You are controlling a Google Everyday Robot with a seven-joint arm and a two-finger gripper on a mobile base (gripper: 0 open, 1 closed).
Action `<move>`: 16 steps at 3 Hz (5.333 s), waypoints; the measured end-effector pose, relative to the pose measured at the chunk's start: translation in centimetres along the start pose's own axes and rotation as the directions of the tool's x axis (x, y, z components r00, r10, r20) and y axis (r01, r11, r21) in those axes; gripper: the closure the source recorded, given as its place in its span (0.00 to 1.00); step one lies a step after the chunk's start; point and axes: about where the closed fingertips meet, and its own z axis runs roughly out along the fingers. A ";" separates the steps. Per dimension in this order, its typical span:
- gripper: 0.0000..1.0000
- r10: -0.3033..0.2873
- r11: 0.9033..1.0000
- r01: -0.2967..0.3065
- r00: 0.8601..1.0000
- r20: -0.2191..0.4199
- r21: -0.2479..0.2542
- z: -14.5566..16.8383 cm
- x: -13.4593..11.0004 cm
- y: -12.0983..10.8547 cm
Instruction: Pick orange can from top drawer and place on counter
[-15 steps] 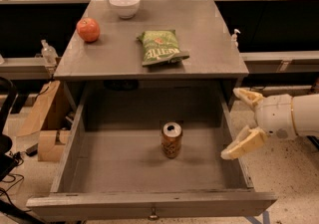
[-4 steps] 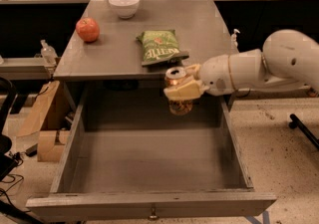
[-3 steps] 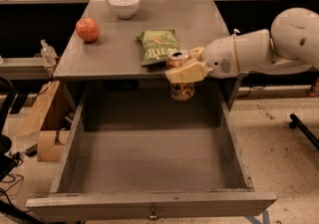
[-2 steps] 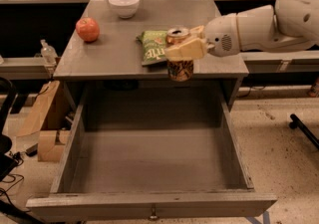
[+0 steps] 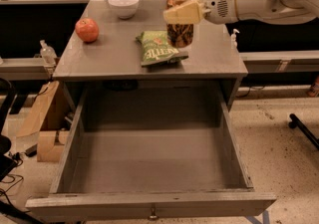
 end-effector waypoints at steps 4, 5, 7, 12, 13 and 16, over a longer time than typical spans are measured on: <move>1.00 -0.002 0.993 -0.018 0.987 0.162 0.118 2.9 -4.5 -7.1; 1.00 -0.001 0.974 -0.036 0.987 0.163 0.224 3.8 -6.4 -11.9; 1.00 0.099 0.888 -0.163 0.981 0.168 0.429 4.0 -4.5 -22.6; 1.00 0.095 0.798 -0.261 0.945 0.313 0.544 11.2 1.5 -31.8; 1.00 0.023 0.784 -0.157 0.974 0.225 0.601 12.7 2.8 -32.3; 0.28 0.027 0.788 -0.158 0.975 0.222 0.594 13.6 3.1 -32.1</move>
Offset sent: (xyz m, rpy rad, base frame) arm 0.0117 -0.0020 0.0058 0.0144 -0.0251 -0.0416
